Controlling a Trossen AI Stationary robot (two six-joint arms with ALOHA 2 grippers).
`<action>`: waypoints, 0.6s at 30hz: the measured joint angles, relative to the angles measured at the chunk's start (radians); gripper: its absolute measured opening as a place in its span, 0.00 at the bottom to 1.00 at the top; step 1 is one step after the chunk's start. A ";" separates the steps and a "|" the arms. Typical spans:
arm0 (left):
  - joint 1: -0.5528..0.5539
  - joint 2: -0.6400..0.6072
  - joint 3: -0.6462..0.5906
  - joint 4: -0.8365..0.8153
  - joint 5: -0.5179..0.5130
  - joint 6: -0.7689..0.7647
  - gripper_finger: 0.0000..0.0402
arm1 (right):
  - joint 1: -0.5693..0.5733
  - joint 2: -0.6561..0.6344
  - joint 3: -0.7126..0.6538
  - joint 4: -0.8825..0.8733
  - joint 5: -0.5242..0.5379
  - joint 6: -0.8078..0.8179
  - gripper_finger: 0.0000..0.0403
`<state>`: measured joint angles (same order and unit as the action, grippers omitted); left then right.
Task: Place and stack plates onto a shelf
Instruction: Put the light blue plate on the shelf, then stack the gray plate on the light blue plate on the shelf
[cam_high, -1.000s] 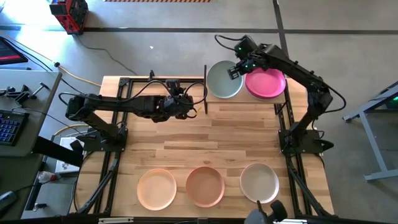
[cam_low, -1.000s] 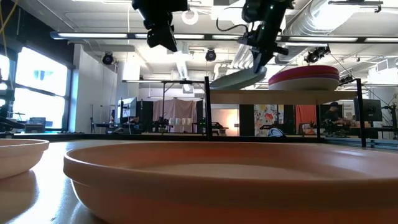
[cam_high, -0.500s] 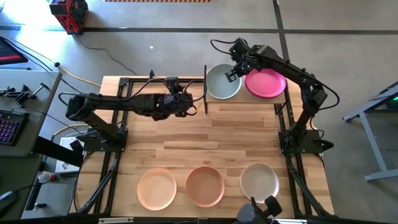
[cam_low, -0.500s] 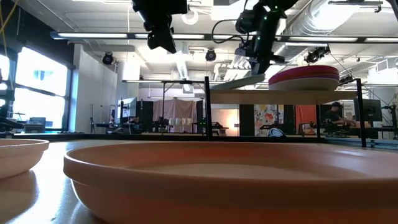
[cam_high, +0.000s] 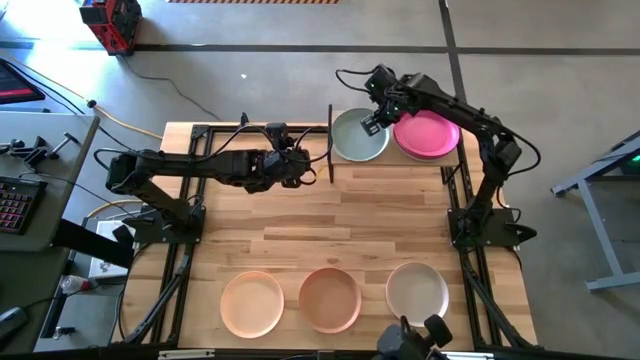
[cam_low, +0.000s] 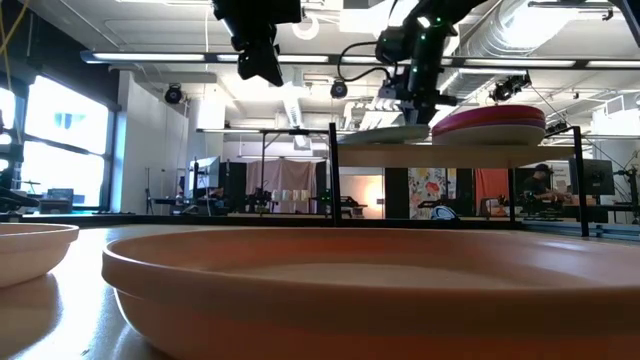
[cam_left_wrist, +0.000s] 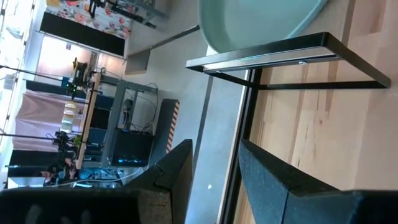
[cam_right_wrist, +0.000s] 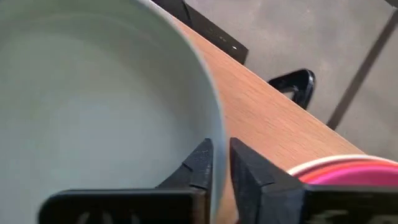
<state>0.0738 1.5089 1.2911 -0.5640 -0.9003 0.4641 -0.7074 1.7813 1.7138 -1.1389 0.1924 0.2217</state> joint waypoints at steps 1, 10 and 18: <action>0.000 0.000 0.000 0.000 0.000 0.000 0.30 | 0.000 0.000 0.000 -0.005 0.011 0.002 0.10; 0.000 0.000 0.000 -0.038 0.000 -0.004 0.30 | 0.001 -0.023 0.000 -0.002 -0.007 -0.017 0.24; -0.002 0.000 0.000 -0.274 0.089 -0.254 0.30 | 0.029 -0.142 0.000 -0.020 -0.310 0.135 0.24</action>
<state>0.0719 1.5089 1.2911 -0.8383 -0.8109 0.2101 -0.6780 1.6392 1.7138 -1.1584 -0.1180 0.3571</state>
